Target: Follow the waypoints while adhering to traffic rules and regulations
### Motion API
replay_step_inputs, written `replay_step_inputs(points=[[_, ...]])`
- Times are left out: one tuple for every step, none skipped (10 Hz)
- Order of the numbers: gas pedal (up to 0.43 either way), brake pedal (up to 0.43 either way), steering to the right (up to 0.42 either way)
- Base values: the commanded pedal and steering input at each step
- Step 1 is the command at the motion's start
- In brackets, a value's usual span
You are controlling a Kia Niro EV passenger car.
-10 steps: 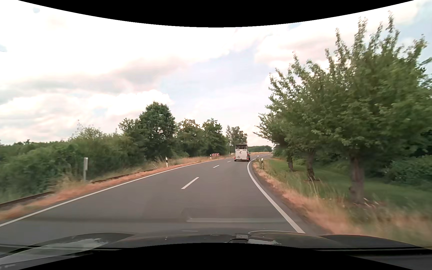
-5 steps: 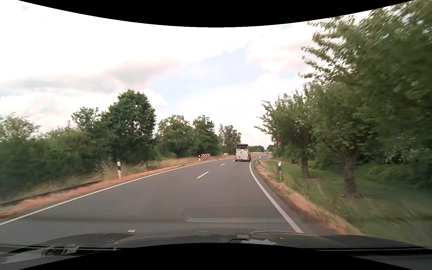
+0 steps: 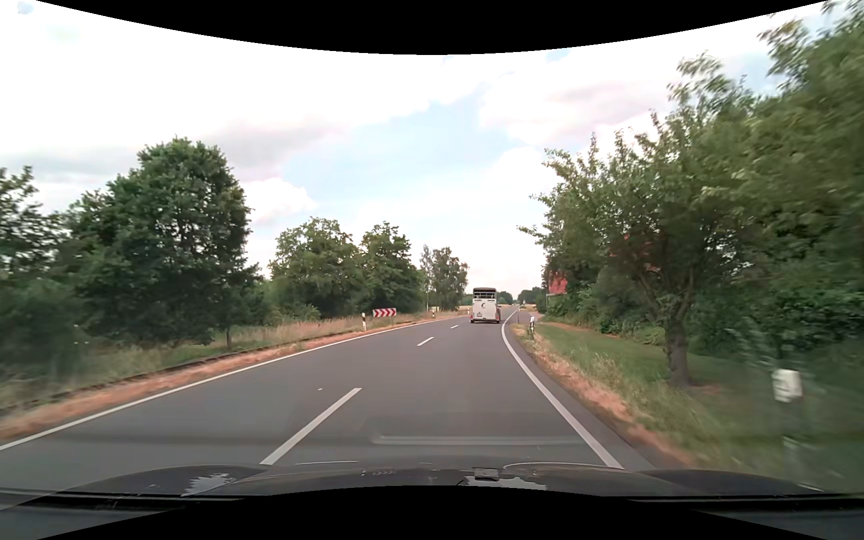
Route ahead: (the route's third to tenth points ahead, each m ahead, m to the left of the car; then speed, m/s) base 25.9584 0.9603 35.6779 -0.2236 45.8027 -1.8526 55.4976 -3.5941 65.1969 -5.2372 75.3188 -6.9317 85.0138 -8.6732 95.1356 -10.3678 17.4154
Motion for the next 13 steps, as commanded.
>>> replay_step_inputs(points=[[0.319, 0.000, 0.025], [0.339, 0.000, 0.024], [0.358, 0.000, 0.024], [0.378, 0.000, 0.024], [0.378, 0.000, 0.024], [0.370, 0.000, 0.024], [0.358, 0.000, 0.024], [0.319, 0.000, 0.024], [0.319, 0.000, 0.024], [0.319, 0.000, 0.023], [0.319, 0.000, 0.024], [0.331, 0.000, 0.023], [0.339, 0.000, 0.022]])
